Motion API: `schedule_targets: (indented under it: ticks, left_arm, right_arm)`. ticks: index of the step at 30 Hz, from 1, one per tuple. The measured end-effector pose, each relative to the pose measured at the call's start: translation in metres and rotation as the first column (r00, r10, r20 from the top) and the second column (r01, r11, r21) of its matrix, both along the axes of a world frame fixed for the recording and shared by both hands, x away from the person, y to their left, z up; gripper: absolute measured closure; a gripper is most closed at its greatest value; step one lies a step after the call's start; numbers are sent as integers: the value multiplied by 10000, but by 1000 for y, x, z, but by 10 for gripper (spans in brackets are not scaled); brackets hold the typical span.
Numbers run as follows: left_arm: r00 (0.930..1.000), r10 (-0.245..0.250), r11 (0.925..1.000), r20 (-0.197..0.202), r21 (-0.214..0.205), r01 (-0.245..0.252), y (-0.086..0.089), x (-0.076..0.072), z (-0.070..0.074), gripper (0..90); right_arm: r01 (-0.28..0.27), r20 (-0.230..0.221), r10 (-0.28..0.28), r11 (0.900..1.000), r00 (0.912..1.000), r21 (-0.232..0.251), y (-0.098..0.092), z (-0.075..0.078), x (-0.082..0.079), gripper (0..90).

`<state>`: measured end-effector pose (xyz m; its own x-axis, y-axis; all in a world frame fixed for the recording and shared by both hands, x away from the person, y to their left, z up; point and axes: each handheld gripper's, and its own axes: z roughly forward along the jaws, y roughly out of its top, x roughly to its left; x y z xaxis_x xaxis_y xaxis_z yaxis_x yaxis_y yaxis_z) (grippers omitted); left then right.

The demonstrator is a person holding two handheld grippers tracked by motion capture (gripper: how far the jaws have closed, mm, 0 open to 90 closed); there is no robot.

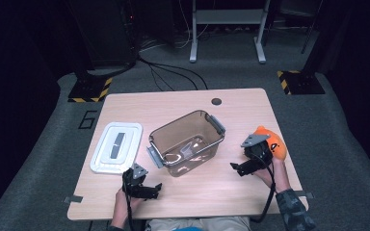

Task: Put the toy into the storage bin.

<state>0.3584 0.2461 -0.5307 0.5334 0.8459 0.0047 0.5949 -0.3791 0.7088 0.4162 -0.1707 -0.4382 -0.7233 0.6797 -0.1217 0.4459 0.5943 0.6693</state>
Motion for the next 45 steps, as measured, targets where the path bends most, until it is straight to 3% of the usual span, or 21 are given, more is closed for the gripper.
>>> schedule_targets:
  ticks: [3, 12, 13, 15, 17, 26, 32, 33, 38, 42, 45]
  left_arm:
    - [10000, -2, 10000, -1, 4, 2, 0, 0, 0, 0]
    - [10000, 1, 10000, 2, -3, -1, 0, 0, 0, 0]
    - [10000, -2, 10000, 2, -1, 2, 0, 0, 0, 0]
    - [10000, 0, 10000, 2, -4, 0, 0, 0, 0, 0]
    - [10000, -1, 10000, 2, -3, 1, 0, 0, 0, 0]
    - [10000, -5, 10000, 1, -6, 5, 0, 0, 0, 0]
    - [10000, -8, 10000, 1, -9, 8, 0, 0, 0, 0]
    - [10000, -14, 10000, 1, -5, 14, 0, 0, 0, 0]
    - [10000, -13, 10000, 1, -6, 13, 0, 0, 0, 0]
    - [10000, -13, 10000, 3, -4, 13, 0, 0, 0, 0]
    - [10000, -12, 10000, 4, -5, 12, 0, 0, 0, 0]
  right_arm:
    - [215, -229, -217, 9998, 9995, -57, -1, 3, 3, 0]
    - [318, 134, -313, 9987, 9994, -391, -16, 19, 28, 0]
    - [466, -52, -468, 9979, 9989, -453, -18, 21, 29, 0]
    - [434, 105, -429, 9975, 9990, -549, -24, 24, 35, 0]
    - [638, -103, -647, 9958, 9979, -662, -29, 26, 37, 0]
    - [1002, -48, -1013, 9894, 9948, -1052, -49, 29, 52, 0]
    - [1422, -448, -1475, 9843, 9880, -1047, -57, 24, 61, 29]
    - [1544, -691, -1620, 9824, 9844, -1047, -60, 21, 63, 71]
    - [1836, -894, -1935, 9771, 9770, -1076, -66, 15, 67, 174]
    - [2163, -1267, -2285, 9709, 9653, -1027, -70, 10, 70, 334]
    - [2360, -1202, -2467, 9670, 9616, -963, -70, 5, 69, 530]
